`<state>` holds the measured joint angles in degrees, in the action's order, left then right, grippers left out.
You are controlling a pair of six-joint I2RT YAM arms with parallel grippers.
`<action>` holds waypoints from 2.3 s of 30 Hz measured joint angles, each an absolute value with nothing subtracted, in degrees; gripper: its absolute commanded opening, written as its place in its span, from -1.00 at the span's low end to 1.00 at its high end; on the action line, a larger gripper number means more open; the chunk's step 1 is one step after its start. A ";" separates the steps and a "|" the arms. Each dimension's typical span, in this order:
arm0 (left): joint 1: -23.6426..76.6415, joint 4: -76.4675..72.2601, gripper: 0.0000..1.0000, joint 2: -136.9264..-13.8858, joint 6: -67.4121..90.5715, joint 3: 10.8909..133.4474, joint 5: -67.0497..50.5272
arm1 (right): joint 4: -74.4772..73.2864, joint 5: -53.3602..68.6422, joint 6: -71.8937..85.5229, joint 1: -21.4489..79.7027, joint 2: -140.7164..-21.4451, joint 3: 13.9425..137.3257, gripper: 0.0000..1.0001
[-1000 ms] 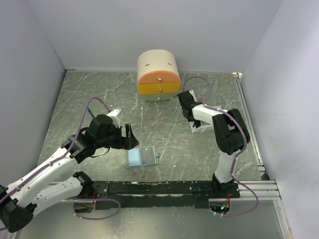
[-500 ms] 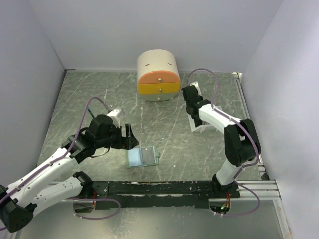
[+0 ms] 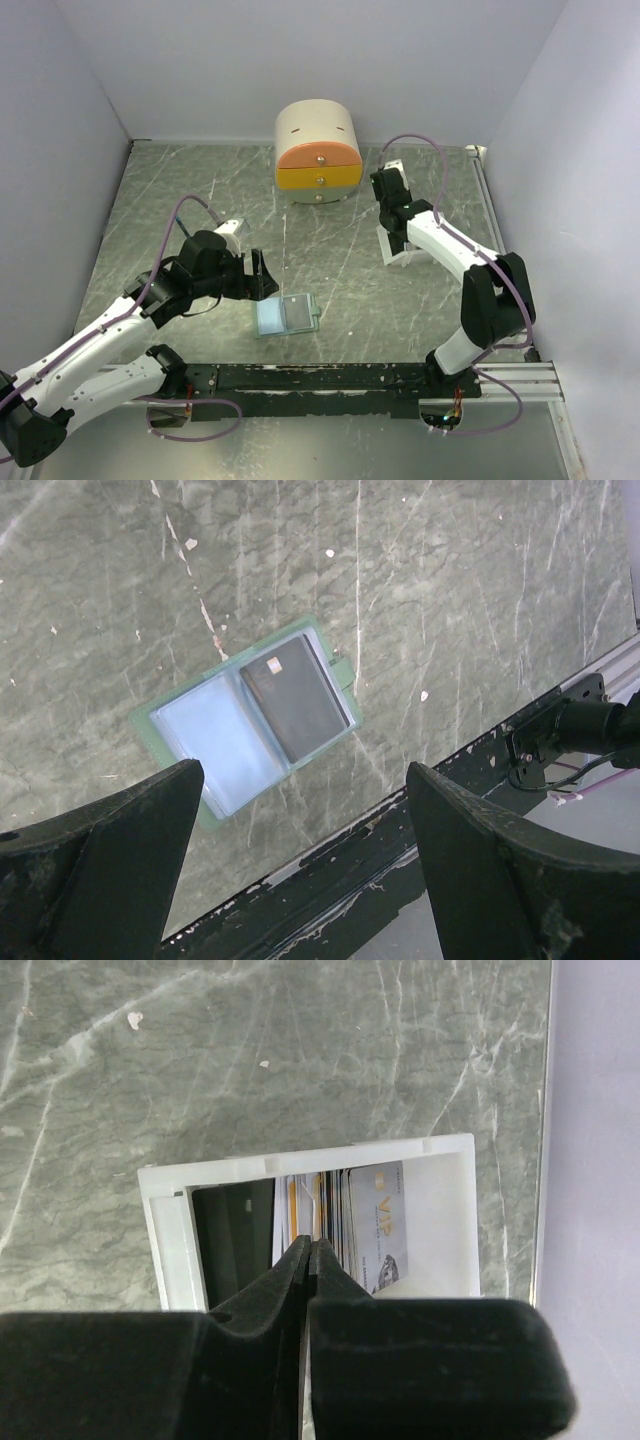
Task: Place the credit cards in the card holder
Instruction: Pick up the credit card from the storage box.
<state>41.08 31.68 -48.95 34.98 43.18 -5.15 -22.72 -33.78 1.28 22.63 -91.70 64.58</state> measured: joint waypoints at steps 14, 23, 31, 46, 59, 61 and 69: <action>41.10 22.35 0.80 -51.46 41.04 35.92 -12.32 | -24.16 -29.04 3.20 23.03 -86.85 63.94 -1.00; 41.10 10.68 0.74 -54.76 48.07 35.92 -18.63 | -25.12 -18.35 7.99 24.45 -76.99 63.92 -1.00; 41.10 1.91 0.73 -54.98 55.29 35.64 -21.52 | -20.78 -6.50 15.97 30.15 -68.25 59.90 -1.00; 41.10 -15.55 0.76 -52.73 64.55 25.17 -23.46 | 1.15 12.25 38.59 36.14 -57.52 42.26 -1.00; 41.10 -27.70 0.25 -52.69 67.88 22.79 -23.64 | 18.90 19.55 53.67 40.01 -57.58 34.04 -1.00; 41.10 -29.19 0.00 -52.40 68.49 21.71 -23.64 | 20.03 19.79 54.43 40.62 -57.80 34.04 -1.00; 41.10 -33.06 -0.86 -50.89 69.71 19.00 -24.60 | 19.81 20.16 55.05 40.99 -57.80 34.04 -0.72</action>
